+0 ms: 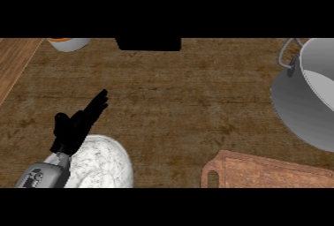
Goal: Pick the lemon from the cutting board and place it in the pot
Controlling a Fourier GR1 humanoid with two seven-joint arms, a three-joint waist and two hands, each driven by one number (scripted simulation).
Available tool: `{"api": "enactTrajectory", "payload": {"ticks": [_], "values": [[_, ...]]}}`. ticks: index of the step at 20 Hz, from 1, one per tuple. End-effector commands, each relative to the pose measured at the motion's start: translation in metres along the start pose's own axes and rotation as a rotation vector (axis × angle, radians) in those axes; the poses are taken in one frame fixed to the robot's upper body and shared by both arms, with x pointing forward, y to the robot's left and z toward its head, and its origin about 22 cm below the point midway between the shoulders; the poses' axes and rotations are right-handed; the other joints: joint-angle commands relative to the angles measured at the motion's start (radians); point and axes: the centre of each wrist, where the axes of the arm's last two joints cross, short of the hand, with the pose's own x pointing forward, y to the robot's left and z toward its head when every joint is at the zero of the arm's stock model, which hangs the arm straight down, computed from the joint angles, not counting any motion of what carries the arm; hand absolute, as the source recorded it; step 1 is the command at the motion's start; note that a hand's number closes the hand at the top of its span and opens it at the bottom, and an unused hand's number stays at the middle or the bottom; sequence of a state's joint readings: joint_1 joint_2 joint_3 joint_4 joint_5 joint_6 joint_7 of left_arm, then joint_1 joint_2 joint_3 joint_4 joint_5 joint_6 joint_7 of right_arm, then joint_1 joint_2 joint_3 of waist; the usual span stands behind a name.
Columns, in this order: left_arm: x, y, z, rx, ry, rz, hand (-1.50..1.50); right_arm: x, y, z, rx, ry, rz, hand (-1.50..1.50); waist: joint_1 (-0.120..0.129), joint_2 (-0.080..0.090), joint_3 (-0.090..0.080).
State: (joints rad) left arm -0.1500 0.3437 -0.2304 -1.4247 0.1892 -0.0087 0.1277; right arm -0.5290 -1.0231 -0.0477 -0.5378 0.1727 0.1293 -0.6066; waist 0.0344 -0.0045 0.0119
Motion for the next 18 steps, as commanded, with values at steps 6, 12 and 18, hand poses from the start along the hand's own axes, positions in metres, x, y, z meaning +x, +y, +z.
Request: {"api": "enactTrajectory", "payload": {"ticks": [6, 12, 18], "values": [[-0.021, -0.029, 0.002, -0.056, 0.075, 0.046, 0.0, 0.04, 0.035, -0.044, 0.07, 0.076, 0.443, 1.5, 0.021, 0.018, -0.013], [-0.015, -0.027, 0.002, -0.059, 0.062, 0.046, 0.0, 0.037, 0.083, -0.053, 0.365, 0.317, 0.466, 1.5, 0.02, 0.019, -0.012], [-0.015, -0.03, -0.01, -0.045, 0.074, 0.047, 0.0, 0.05, 0.122, -0.07, 0.498, 0.407, 0.452, -1.5, 0.003, 0.021, -0.01]]}}
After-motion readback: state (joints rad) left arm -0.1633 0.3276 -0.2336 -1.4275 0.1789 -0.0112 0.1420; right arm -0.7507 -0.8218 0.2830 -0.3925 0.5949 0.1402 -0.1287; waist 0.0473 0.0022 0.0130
